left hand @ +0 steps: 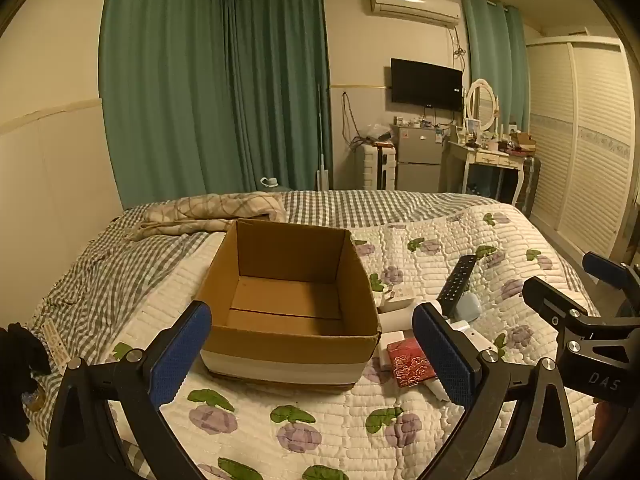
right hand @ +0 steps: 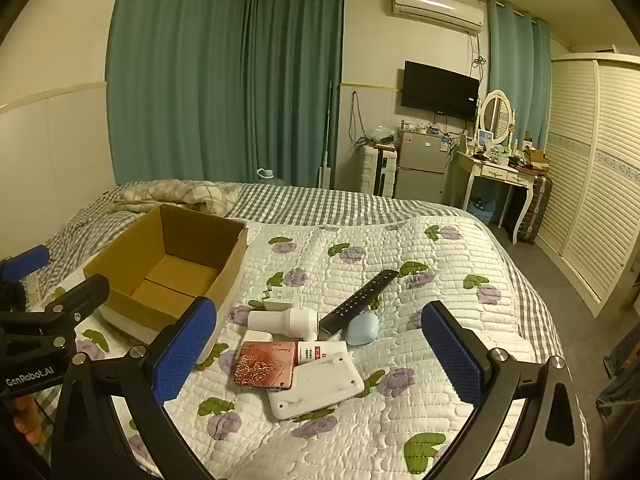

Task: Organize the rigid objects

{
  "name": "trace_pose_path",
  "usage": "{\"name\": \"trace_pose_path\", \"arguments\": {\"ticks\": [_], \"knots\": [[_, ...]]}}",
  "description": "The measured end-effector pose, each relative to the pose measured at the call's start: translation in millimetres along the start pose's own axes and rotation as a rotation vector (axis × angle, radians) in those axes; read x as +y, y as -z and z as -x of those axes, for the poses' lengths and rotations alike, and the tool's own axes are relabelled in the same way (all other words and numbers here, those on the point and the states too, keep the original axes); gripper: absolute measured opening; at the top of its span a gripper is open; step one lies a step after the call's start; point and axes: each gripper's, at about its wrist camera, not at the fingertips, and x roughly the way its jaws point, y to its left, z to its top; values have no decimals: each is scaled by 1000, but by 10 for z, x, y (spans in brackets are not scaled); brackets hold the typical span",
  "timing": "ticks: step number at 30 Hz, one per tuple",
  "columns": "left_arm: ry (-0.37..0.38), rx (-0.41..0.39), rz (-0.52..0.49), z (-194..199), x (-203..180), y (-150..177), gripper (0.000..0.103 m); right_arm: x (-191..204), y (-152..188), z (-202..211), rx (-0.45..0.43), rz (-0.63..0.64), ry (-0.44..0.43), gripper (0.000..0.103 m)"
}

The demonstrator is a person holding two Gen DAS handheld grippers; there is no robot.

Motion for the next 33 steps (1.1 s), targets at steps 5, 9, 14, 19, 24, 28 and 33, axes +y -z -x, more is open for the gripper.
{"name": "trace_pose_path", "arguments": {"ticks": [5,9,14,19,24,28,33], "knots": [[4,-2,6,-1,1,0,103,-15,8,-7,-1,-2,0,103],[3,-2,5,-3,-1,-3,103,-17,13,-19,1,-1,1,103],[2,-4,5,-1,-4,0,103,-11,32,-10,4,-4,0,103],[3,-5,4,26,-2,12,103,-44,55,-23,8,-7,3,103],[2,-6,7,33,14,-3,103,-35,55,-53,12,-8,5,103],[2,-5,5,38,12,-3,103,-35,61,-53,12,-6,6,103],[2,-6,7,33,14,0,103,-37,63,-33,13,-7,6,103]]}}
